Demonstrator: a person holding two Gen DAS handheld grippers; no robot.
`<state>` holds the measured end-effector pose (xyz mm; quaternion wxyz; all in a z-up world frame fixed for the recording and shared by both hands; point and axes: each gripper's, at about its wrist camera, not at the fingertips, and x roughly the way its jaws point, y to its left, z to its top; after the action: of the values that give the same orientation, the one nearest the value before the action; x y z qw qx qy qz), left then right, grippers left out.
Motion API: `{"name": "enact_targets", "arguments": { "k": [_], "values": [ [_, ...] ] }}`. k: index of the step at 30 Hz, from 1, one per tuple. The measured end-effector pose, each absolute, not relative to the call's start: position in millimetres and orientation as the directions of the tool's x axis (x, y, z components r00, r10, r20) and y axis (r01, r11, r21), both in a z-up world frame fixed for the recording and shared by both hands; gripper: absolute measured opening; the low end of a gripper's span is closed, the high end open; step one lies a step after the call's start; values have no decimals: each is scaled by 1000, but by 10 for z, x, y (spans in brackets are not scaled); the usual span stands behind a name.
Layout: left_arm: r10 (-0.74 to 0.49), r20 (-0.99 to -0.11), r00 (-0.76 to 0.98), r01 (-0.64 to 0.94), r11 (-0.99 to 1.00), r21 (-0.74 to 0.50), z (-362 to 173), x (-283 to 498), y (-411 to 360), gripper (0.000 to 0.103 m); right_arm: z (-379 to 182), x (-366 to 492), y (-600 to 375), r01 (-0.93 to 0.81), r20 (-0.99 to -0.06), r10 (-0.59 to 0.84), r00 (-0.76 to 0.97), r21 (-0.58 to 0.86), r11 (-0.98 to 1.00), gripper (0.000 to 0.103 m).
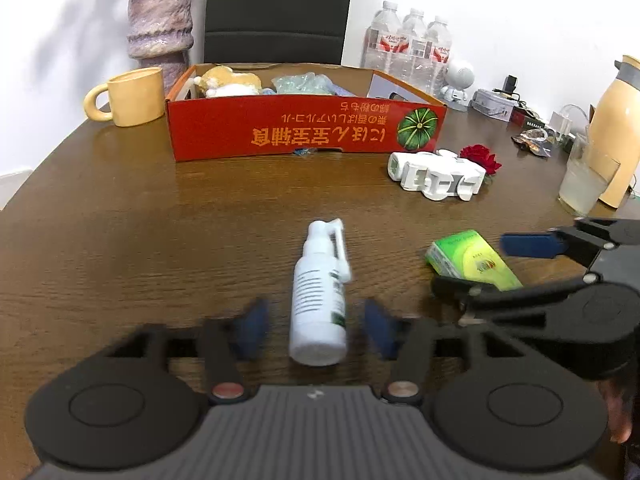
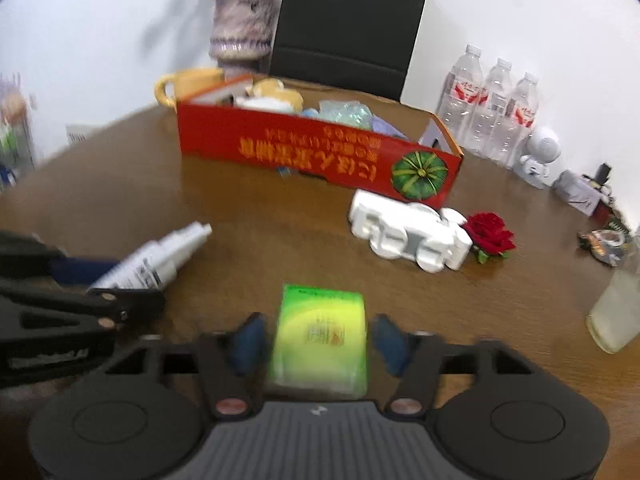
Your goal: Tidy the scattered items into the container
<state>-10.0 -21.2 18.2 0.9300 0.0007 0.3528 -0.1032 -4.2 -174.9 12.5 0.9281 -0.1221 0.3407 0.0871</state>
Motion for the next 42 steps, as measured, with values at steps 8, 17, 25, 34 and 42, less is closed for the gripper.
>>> {"name": "enact_targets", "arguments": {
  "k": [8,17,25,34,42],
  "values": [
    [-207,-652,730,226,973,-56,131,-101,-258,51,87,4,-2016,-222,-658,176,732,14,975,60],
    [-313,-545,777,266,950,-166,580,-128,-214,28,479,-39,-2109,-216,-616,226,755,92,972,43],
    [-400,-481,780,209,891,-402,1326,1434,73,28,1381,1225,-2247,-236,-529,301,793,189,953,44],
    [-307,-686,660,5,915,-404,992,3034,-337,60,1297,3048,-2228,-57,-687,142,713,145,988,46],
    [-314,-716,623,13,920,-392,943,3218,-90,89,1033,3421,-2336,-49,-775,147,615,149,988,77]
  ]
}}
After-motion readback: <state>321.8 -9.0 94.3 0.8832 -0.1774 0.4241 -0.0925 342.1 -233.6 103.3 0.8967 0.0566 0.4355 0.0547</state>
